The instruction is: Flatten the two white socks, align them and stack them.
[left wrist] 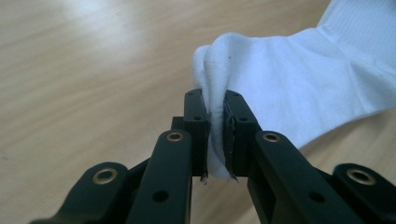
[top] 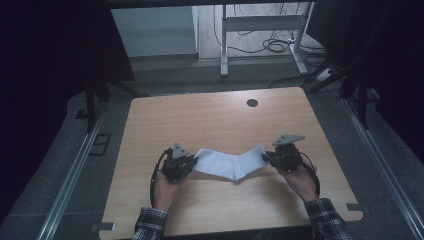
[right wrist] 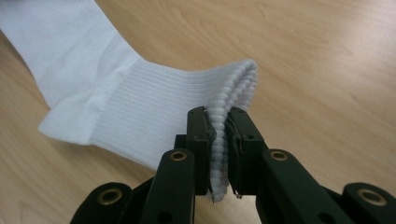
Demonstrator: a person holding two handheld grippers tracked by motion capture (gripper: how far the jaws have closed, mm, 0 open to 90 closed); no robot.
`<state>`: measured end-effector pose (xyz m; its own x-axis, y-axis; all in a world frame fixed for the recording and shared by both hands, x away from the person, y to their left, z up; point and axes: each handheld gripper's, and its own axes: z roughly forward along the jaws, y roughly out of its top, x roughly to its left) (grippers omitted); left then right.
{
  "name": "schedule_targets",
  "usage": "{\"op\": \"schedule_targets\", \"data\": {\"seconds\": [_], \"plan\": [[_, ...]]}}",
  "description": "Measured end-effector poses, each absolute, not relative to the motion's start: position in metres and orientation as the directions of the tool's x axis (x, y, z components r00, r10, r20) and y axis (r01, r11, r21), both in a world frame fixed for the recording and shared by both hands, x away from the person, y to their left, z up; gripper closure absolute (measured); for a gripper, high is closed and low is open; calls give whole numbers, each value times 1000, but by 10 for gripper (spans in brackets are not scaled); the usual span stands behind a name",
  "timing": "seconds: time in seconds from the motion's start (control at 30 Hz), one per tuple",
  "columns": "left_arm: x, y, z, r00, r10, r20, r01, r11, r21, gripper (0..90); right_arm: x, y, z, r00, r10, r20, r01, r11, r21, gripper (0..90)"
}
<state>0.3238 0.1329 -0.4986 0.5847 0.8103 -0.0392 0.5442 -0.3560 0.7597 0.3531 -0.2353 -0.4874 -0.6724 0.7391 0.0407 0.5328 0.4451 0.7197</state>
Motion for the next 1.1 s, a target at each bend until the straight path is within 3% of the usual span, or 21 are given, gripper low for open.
{"op": "schedule_targets", "data": {"seconds": [0.43, 0.73, 1.1], "plan": [[361, 130, -498, 541, 841, -7, 558, -352, 751, 814, 388, -226, -483, -631, 775, 37, 542, 407, 735, 791], [378, 123, -509, 511, 859, 36, 576, -373, 727, 812, 405, -217, -500, -603, 797, 34, 570, 400, 718, 789], [389, 125, -526, 487, 873, 22, 616, -361, 700, 807, 415, -217, -524, -590, 805, 54, 602, 395, 694, 779]]}}
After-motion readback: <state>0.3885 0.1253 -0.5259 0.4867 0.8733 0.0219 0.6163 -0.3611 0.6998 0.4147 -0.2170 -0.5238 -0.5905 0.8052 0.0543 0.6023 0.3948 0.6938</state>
